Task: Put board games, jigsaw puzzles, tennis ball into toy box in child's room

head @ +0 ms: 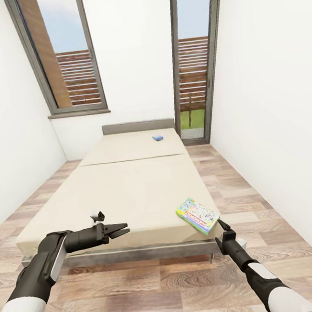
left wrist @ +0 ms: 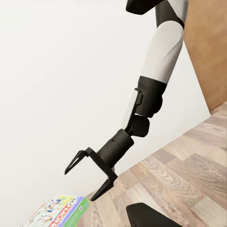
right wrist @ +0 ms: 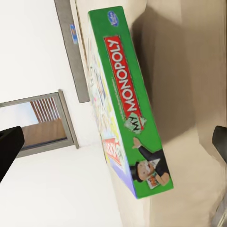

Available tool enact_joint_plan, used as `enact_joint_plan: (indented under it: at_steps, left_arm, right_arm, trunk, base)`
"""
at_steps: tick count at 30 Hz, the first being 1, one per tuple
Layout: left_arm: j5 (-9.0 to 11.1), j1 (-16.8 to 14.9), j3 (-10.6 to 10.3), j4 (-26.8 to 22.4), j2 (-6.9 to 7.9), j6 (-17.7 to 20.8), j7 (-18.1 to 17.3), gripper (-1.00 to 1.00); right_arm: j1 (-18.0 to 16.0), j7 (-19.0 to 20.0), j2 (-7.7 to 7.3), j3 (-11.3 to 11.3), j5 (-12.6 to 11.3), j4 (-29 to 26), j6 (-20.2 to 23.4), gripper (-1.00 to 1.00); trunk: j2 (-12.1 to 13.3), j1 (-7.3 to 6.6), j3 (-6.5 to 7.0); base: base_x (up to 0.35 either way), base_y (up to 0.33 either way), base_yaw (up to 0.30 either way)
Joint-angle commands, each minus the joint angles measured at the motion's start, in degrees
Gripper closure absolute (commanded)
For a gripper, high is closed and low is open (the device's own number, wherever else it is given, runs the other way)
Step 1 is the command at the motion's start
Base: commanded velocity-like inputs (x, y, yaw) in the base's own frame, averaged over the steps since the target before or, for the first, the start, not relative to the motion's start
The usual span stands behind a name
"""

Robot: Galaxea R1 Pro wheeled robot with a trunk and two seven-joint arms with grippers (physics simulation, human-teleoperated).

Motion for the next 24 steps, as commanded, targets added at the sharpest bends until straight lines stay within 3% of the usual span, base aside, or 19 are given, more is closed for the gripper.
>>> enact_joint_plan:
  at_steps: [1, 8, 24]
  left_arm:
    - [0.09, -0.03, -0.02, 0.00, 0.01, 0.61, -0.13, -1.00]
    - [0.09, -0.03, -0.03, 0.00, 0.01, 0.62, -0.11, -1.00]
    - [0.13, -0.03, 0.05, 0.00, 0.11, 0.67, -0.18, -1.00]
  right_arm:
    - [-0.04, 0.06, 0.00, -0.18, -0.43, 0.03, 0.51, -1.00]
    - [-0.04, 0.06, 0.00, -0.20, -0.43, 0.03, 0.51, -1.00]
    - [-0.04, 0.06, 0.00, -0.15, -0.43, 0.03, 0.51, -1.00]
  trunk:
    - [-0.44, 0.21, -0.24]
    - [-3.25, 1.75, -1.49]
    - [-3.25, 1.75, -1.49]
  base:
    - [0.000, 0.000, 0.000]
    - [0.000, 0.000, 0.000]
    - [0.000, 0.000, 0.000]
